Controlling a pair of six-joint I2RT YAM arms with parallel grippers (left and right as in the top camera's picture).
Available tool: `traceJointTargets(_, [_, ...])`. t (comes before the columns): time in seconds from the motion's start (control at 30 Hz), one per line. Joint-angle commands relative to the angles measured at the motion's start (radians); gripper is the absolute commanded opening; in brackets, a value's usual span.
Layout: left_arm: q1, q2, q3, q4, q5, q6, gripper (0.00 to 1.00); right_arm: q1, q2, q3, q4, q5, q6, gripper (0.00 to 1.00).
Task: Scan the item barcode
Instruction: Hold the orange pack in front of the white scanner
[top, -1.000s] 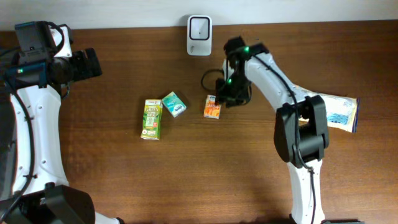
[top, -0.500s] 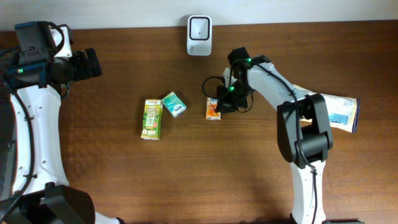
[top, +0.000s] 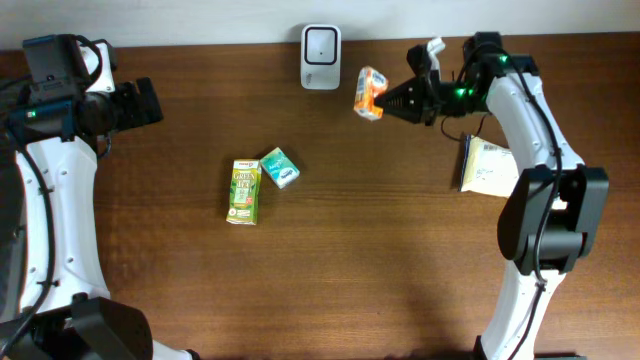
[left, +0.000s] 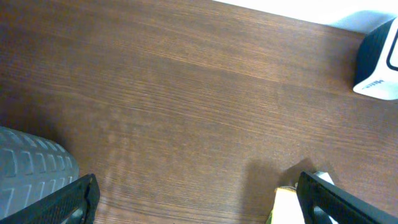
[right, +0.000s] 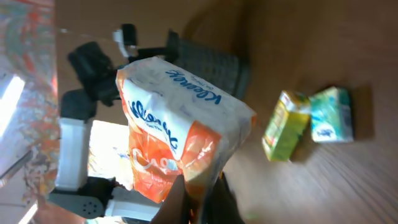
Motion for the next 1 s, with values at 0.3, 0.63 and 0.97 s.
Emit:
traceJointTargets(0.3, [0.006,-0.001,0.016,0.001,-0.003,-0.006,0.99,-0.001,-0.228,0.139,-0.011,-0.063,0.013,0.04])
traceJointTargets(0.63, [0.006,-0.001,0.016,0.001,-0.003,-0.006,0.99,0.177,-0.225,0.352,0.014,0.922,0.179,0.04])
traceJointTargets(0.97, [0.006,-0.001,0.016,0.001,-0.003,-0.006,0.99,0.465,0.095,0.415,0.488,1.939,-0.37,0.04])
